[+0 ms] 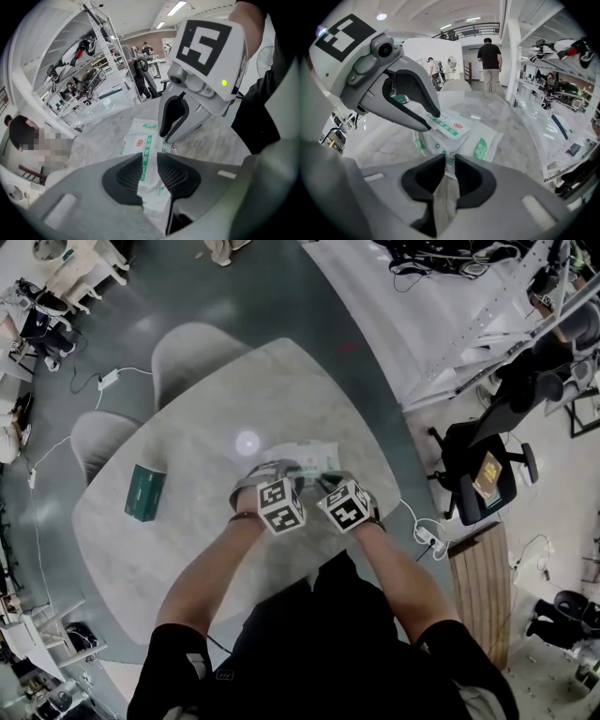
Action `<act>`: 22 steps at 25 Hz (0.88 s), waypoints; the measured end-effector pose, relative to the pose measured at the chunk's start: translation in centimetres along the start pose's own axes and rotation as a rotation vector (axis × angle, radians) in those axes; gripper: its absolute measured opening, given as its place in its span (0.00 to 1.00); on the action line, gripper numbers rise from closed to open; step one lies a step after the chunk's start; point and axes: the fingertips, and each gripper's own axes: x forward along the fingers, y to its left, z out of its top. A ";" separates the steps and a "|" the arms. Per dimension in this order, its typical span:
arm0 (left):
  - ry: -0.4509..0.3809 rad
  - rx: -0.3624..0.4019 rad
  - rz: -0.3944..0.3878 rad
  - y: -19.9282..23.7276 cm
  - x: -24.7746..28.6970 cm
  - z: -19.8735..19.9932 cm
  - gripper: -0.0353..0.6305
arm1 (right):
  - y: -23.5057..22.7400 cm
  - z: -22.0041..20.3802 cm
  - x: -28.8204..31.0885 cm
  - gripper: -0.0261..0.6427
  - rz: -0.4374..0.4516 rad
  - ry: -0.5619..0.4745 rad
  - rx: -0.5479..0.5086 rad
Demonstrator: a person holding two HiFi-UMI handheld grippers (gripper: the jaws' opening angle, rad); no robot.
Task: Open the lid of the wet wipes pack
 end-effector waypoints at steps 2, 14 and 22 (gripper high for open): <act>-0.019 -0.019 0.009 0.5 -0.6 0.4 0.21 | -0.1 0.1 0.0 0.15 0.004 -0.013 0.012; -0.047 -0.097 0.119 6.1 -1.8 1.3 0.13 | -0.1 -0.1 -0.1 0.14 0.005 -0.056 0.038; -0.010 -0.161 0.138 9.0 0.5 0.3 0.14 | -0.4 -0.2 -0.2 0.14 -0.001 -0.080 0.015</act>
